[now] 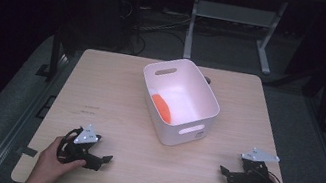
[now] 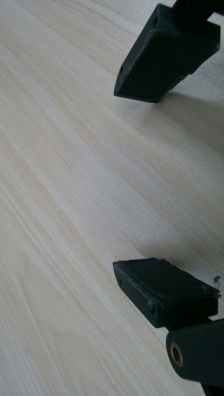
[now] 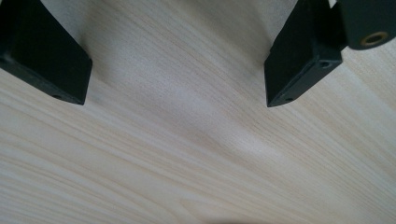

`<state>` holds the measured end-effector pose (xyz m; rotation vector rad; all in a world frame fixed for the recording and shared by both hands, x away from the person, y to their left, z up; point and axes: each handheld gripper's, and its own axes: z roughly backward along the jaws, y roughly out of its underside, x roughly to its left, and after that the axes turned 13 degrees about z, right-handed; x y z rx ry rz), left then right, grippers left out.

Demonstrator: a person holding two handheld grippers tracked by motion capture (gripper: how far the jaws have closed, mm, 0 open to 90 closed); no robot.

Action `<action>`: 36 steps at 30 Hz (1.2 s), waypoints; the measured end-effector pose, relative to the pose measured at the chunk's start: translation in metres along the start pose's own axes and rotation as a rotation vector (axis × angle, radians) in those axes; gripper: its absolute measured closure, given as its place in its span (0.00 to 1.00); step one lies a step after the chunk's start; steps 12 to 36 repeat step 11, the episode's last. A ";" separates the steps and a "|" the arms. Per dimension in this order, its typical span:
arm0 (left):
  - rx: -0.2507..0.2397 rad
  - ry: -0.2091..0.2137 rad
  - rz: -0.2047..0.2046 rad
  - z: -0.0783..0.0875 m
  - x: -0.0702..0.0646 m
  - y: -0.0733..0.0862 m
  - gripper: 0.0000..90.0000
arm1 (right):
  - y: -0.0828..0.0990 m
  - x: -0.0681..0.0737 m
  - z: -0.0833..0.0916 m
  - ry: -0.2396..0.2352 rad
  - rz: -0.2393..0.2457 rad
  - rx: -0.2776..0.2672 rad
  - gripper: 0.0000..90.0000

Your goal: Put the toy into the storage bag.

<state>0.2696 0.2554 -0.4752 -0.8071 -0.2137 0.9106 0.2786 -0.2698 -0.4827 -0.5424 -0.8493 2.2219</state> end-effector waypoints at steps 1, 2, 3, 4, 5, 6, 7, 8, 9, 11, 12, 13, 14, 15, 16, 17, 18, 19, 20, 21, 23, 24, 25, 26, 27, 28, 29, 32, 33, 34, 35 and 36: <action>0.000 0.000 0.000 0.000 0.000 0.000 0.14 | 0.000 0.000 0.000 0.000 0.000 0.000 0.08; 0.000 0.000 0.000 0.000 0.000 0.000 0.14 | 0.000 0.000 0.000 0.000 0.000 0.001 0.08; 0.000 0.000 0.000 0.000 0.000 0.000 0.14 | 0.000 0.000 0.000 0.000 0.000 0.001 0.08; 0.000 0.000 0.000 0.000 0.000 0.000 0.14 | 0.000 0.000 0.000 0.001 -0.001 0.002 0.08; 0.000 0.000 0.000 0.000 0.000 0.000 0.14 | 0.000 0.000 0.000 0.001 -0.001 0.002 0.08; 0.000 0.000 0.000 0.000 0.000 0.000 0.14 | 0.000 0.000 0.000 0.001 -0.001 0.002 0.08; 0.000 0.000 0.000 0.000 0.000 0.000 0.14 | 0.000 0.000 0.000 0.001 -0.001 0.002 0.08; 0.000 0.000 0.000 0.000 0.000 0.000 0.14 | 0.000 0.000 0.000 0.002 -0.002 0.002 0.08; 0.000 0.000 0.000 0.000 0.000 0.000 0.14 | 0.000 0.000 0.000 0.002 -0.002 0.002 0.08; 0.000 0.000 0.000 0.000 0.000 0.000 0.14 | 0.000 0.000 0.000 0.002 -0.002 0.002 0.08; 0.000 0.000 0.000 0.000 0.000 0.000 0.14 | 0.000 0.000 0.000 0.002 -0.002 0.002 0.08; 0.000 0.000 0.000 0.000 0.000 0.000 0.14 | 0.000 0.000 0.000 0.002 -0.002 0.002 0.08; 0.000 0.000 0.000 0.000 0.000 0.000 0.14 | 0.000 0.000 0.000 0.002 -0.002 0.002 0.08; 0.000 0.000 0.000 0.000 0.000 0.000 0.14 | 0.000 0.000 0.000 0.002 -0.002 0.002 0.08; 0.000 0.000 0.000 0.000 0.000 0.000 0.14 | 0.000 0.000 0.000 0.002 -0.002 0.002 0.08; 0.000 0.000 0.000 0.000 0.000 0.000 0.14 | 0.000 0.000 0.000 0.002 -0.002 0.002 0.08; 0.000 0.000 0.000 0.000 0.000 0.000 0.14 | 0.000 0.000 0.000 0.002 -0.002 0.002 0.08; 0.000 0.000 0.000 0.000 0.000 0.000 0.14 | 0.000 0.000 0.000 0.002 -0.002 0.002 0.08; 0.000 0.000 0.000 0.000 0.000 0.000 0.14 | 0.000 0.000 0.000 0.002 -0.002 0.002 0.08; 0.000 0.000 0.000 0.000 0.000 0.000 0.14 | 0.000 0.000 0.000 0.002 -0.002 0.002 0.08; 0.000 0.000 0.000 0.000 0.000 0.000 0.14 | 0.000 0.000 0.000 0.002 -0.002 0.002 0.08; 0.000 0.000 0.000 0.000 0.000 0.000 0.14 | 0.000 0.000 0.000 0.002 -0.002 0.002 0.08; 0.000 0.000 0.000 0.000 0.000 0.000 0.14 | 0.000 0.000 0.000 0.002 -0.002 0.002 0.08; 0.000 0.000 0.000 0.000 0.000 0.000 0.14 | 0.000 0.000 0.000 0.002 -0.002 0.002 0.08; 0.000 0.000 0.000 0.000 0.000 0.000 0.14 | 0.000 0.000 0.000 0.002 -0.002 0.002 0.08; 0.000 0.000 0.000 0.000 0.000 0.000 0.14 | 0.000 0.000 0.000 0.002 -0.002 0.002 0.08; 0.000 0.000 0.000 0.000 0.000 0.000 0.14 | 0.000 0.000 0.000 0.002 -0.002 0.002 0.08; 0.000 0.000 0.000 0.000 0.000 0.000 0.14 | 0.000 0.000 0.000 0.002 -0.002 0.002 0.08; 0.000 0.000 0.000 0.000 0.000 0.000 0.14 | 0.000 0.000 0.000 0.002 -0.002 0.002 0.08; 0.000 0.000 0.000 0.000 0.000 0.000 0.14 | 0.000 0.000 0.000 0.002 -0.002 0.002 0.08; 0.000 0.000 0.000 0.000 0.000 0.000 0.14 | 0.000 0.000 0.000 0.002 -0.002 0.002 0.08; 0.000 0.000 0.000 0.000 0.000 0.000 0.14 | 0.000 0.000 0.000 0.002 -0.002 0.002 0.08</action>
